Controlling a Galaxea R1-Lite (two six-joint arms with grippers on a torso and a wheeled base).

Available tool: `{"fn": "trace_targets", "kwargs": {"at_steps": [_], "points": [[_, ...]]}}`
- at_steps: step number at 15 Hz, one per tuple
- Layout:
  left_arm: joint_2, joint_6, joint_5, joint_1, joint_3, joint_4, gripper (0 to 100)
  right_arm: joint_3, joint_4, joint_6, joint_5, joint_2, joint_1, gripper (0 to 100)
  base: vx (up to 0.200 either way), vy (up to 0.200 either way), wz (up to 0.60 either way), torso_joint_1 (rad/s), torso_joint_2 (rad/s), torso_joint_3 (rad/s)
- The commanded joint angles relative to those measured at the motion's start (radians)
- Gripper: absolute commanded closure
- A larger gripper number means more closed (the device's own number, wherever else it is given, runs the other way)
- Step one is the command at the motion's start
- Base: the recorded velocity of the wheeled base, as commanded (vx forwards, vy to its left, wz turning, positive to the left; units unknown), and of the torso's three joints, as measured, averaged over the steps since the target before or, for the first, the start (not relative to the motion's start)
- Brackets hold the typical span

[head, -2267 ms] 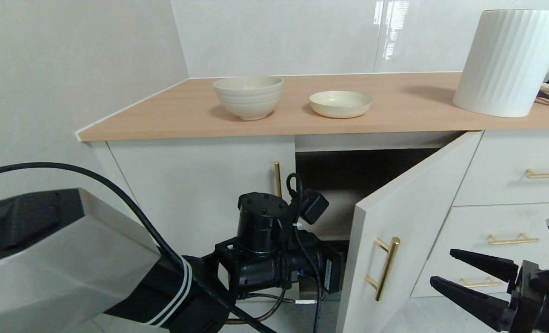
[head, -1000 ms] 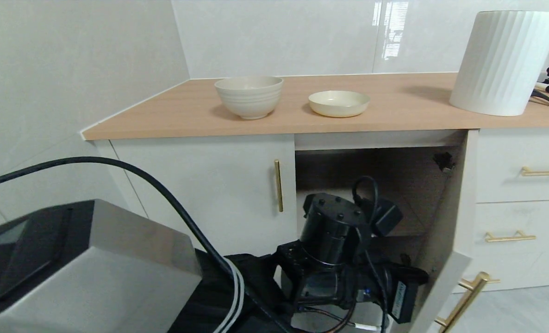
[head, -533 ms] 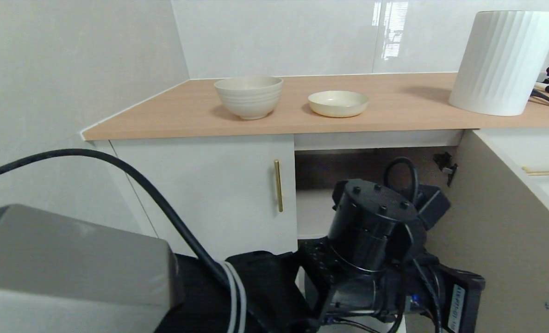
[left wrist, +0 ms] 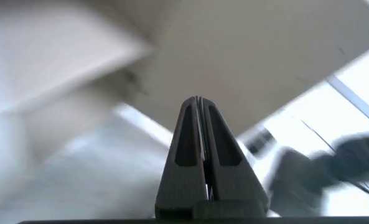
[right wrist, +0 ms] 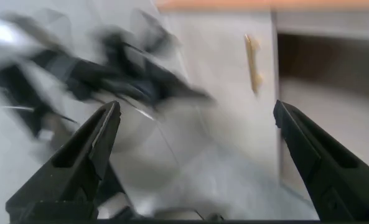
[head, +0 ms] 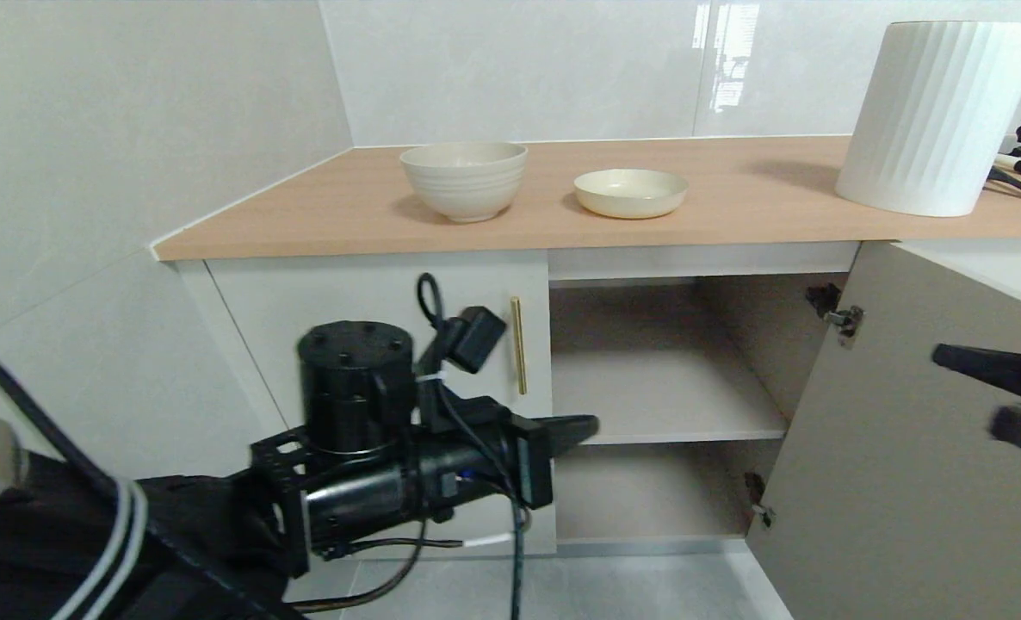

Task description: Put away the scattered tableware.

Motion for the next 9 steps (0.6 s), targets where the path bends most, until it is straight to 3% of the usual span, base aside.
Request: {"fn": "trace_targets", "kwargs": {"at_steps": [1, 2, 6, 9], "points": [[-0.154, 0.020, -0.006, 0.153, 0.106, -0.031, 100, -0.166, -0.002, -0.082, -0.080, 0.367, 0.078, 0, 0.000, 0.000, 0.00, 0.000, 0.00, 0.000], [-0.174, 0.050, -0.006, 0.196, 0.105, -0.018, 100, -0.169, -0.001, -0.084, -0.185, 0.390, 0.132, 0, 0.000, 0.000, 0.00, 0.000, 0.00, 0.000], [-0.231, 0.142, -0.003, 0.343, 0.088, 0.117, 100, -0.209, 0.004, -0.082, -0.314, 0.445, 0.187, 0, 0.000, 0.000, 0.00, 0.000, 0.00, 0.000], [-0.252, 0.258, 0.009, 0.383, 0.086, 0.201, 100, -0.203, 0.001, -0.082, -0.478, 0.438, 0.190, 0, 0.000, 0.000, 0.00, 0.000, 0.00, 0.000]]}}
